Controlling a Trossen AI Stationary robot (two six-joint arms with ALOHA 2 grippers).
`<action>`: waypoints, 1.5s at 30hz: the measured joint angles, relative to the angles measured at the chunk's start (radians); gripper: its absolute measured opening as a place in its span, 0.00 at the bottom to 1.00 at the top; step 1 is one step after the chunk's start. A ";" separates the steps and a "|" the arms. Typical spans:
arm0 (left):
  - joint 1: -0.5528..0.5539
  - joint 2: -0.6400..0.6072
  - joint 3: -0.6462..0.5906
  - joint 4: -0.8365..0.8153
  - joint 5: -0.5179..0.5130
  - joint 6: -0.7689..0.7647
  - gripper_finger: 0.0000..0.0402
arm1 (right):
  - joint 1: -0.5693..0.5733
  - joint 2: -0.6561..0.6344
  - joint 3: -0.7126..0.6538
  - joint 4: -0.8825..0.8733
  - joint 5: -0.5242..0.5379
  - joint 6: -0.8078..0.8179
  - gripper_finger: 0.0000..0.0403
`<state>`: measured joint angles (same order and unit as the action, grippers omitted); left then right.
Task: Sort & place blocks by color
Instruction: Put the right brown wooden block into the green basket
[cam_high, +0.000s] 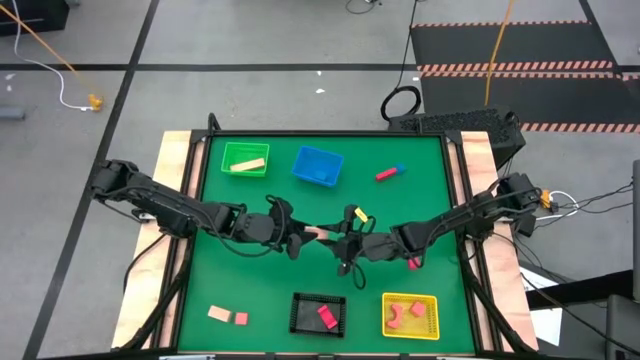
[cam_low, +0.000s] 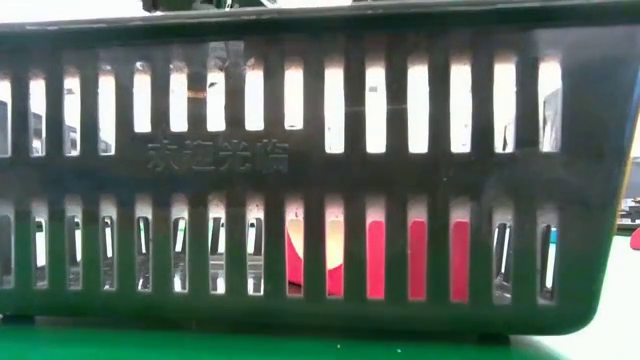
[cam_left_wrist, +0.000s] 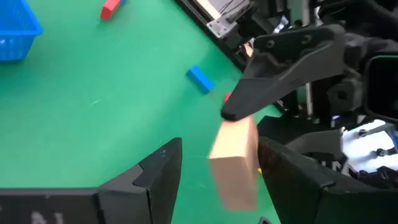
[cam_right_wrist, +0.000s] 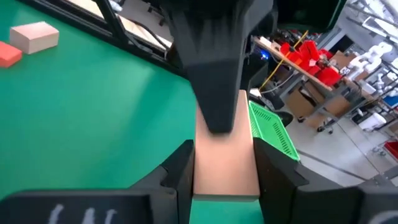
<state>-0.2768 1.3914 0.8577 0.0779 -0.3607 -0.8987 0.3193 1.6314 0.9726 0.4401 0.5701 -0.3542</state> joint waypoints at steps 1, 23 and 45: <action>0.000 0.000 0.000 0.003 0.001 0.003 0.51 | 0.002 0.000 0.000 0.005 0.000 -0.005 0.28; 0.008 -0.001 0.000 0.039 0.020 0.102 0.16 | 0.047 -0.026 0.001 -0.130 0.109 0.148 0.70; 0.403 -0.097 0.000 -0.379 0.022 0.284 0.15 | 0.053 -0.402 0.000 -1.048 0.246 0.885 0.70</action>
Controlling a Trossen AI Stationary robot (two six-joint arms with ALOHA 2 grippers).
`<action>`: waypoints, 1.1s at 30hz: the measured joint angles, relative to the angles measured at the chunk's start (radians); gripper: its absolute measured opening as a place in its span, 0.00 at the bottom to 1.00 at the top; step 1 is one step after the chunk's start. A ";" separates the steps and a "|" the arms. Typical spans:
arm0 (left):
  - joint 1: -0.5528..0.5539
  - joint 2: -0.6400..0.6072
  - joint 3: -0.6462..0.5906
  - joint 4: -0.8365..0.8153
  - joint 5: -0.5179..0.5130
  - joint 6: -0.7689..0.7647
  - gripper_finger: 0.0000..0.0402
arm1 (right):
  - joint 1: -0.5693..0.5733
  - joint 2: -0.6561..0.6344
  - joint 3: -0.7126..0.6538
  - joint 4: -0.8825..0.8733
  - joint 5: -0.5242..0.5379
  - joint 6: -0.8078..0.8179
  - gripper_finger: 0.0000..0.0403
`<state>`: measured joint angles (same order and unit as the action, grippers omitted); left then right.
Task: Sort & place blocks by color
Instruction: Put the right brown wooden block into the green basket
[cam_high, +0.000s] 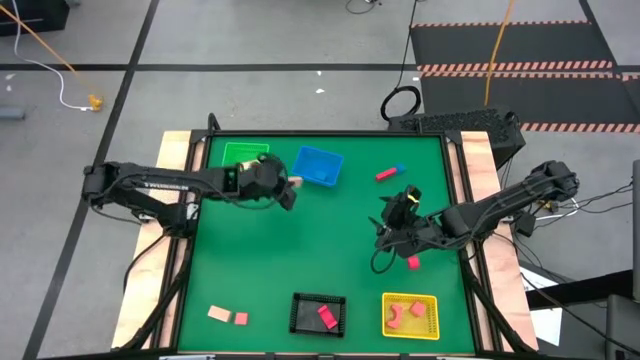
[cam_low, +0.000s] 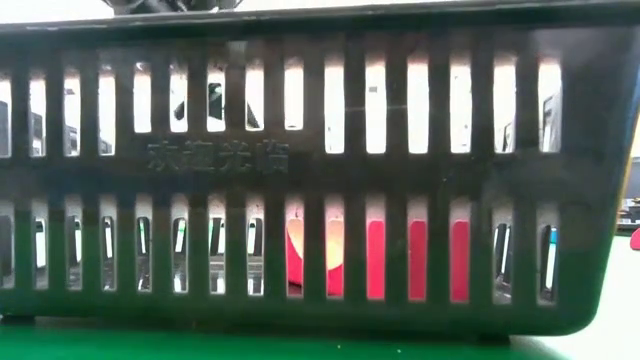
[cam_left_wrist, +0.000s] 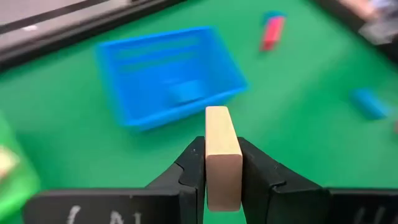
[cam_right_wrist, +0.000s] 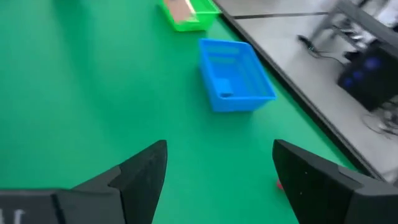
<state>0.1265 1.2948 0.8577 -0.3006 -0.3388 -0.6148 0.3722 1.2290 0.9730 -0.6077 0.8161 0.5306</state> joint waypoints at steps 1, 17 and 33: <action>0.028 -0.017 0.000 -0.039 0.000 0.011 0.15 | -0.005 0.000 0.000 -0.018 0.016 0.018 0.70; 0.381 -0.091 0.000 -0.370 0.000 0.071 0.15 | -0.340 -0.007 -0.170 -0.115 -0.028 0.171 0.70; 0.452 -0.014 0.000 -0.385 0.000 0.071 0.31 | -0.474 -0.006 -0.333 -0.093 -0.342 0.284 0.70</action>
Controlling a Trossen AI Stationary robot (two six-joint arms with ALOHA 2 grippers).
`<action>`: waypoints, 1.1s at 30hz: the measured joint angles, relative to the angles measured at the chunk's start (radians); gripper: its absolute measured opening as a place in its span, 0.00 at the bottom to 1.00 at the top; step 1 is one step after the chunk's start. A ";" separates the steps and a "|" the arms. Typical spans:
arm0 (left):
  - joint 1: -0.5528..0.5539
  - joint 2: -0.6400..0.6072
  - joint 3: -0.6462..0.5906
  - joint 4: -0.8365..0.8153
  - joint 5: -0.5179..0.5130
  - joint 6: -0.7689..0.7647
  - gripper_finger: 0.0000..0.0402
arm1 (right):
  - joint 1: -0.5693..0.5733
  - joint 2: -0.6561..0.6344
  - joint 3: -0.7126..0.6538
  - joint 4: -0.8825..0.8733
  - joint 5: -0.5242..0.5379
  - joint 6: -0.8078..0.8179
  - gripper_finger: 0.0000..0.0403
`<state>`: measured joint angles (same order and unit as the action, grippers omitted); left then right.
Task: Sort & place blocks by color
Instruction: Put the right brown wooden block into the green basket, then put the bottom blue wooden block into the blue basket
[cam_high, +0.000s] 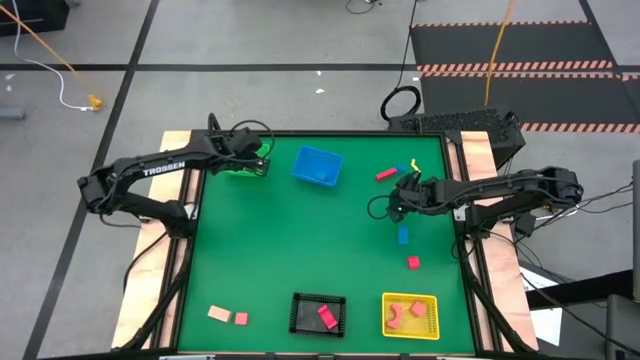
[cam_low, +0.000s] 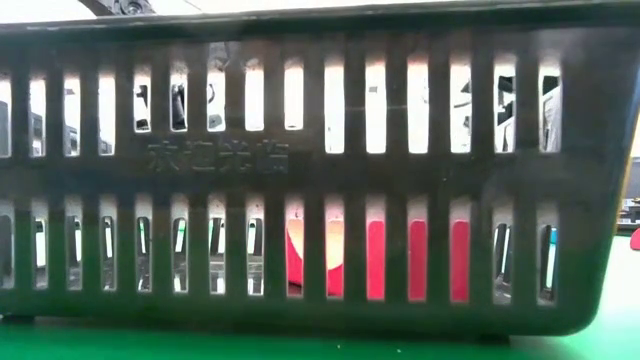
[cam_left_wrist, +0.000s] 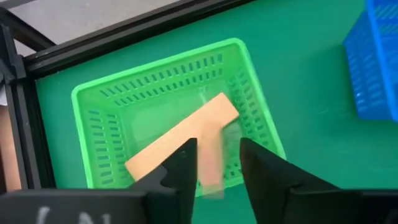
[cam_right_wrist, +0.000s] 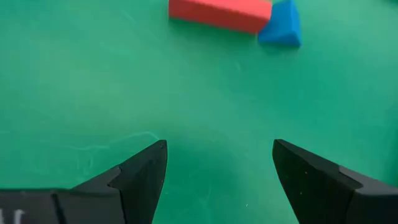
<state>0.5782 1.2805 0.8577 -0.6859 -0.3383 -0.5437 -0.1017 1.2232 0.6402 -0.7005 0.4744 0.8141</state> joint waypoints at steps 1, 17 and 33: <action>0.003 0.006 0.000 0.001 0.000 0.002 0.33 | 0.000 0.000 -0.003 0.000 -0.006 0.009 0.70; 0.002 -0.052 0.000 0.010 -0.134 0.010 0.36 | 0.075 0.000 -0.006 0.022 -0.353 0.253 0.70; -0.120 -0.102 0.000 0.017 -0.133 -0.009 0.37 | 0.255 0.088 -0.006 0.019 -0.346 0.614 0.70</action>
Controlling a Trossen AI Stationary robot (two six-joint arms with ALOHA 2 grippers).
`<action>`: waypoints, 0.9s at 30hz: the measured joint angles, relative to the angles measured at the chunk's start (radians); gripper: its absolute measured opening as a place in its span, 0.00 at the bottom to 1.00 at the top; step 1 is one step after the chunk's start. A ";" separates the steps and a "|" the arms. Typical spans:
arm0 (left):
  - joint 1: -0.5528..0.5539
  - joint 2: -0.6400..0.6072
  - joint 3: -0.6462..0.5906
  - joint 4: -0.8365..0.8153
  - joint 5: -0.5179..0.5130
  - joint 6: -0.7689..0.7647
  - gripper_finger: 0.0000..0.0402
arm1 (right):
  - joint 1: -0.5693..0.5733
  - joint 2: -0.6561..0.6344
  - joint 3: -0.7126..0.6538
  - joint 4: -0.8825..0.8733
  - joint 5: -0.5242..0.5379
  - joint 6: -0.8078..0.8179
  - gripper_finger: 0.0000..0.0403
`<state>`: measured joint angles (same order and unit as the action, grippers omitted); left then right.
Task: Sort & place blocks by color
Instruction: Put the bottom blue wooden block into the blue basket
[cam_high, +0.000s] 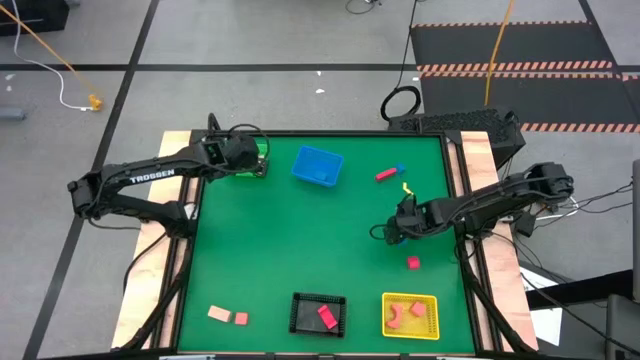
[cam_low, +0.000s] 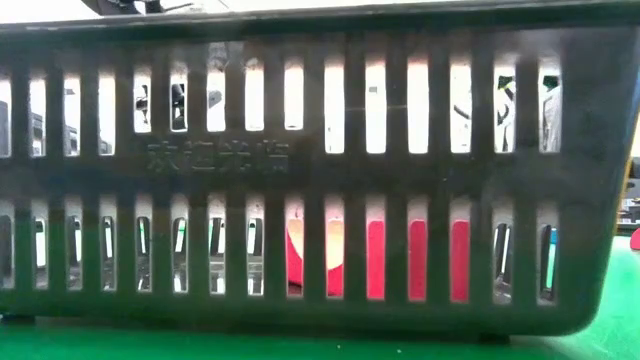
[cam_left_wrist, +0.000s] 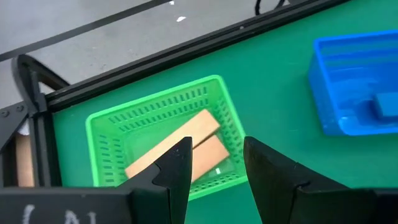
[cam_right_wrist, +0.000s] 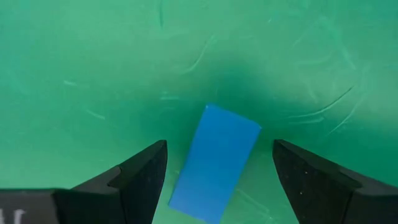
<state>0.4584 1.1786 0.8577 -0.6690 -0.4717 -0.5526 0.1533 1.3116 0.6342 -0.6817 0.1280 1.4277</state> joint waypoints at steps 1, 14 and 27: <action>-0.006 0.000 0.000 0.007 0.000 0.000 0.37 | 0.008 0.014 0.000 0.009 0.002 0.000 0.70; -0.088 0.000 0.000 0.077 0.008 -0.002 0.37 | 0.085 0.069 0.002 0.020 0.071 -0.064 0.28; -0.205 0.000 0.000 0.234 0.393 -0.019 0.37 | 0.084 -0.014 0.018 0.119 0.137 -0.254 0.27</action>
<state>0.2531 1.1786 0.8577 -0.4347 -0.0788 -0.5720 0.2375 1.2977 0.6521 -0.5631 0.2654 1.1742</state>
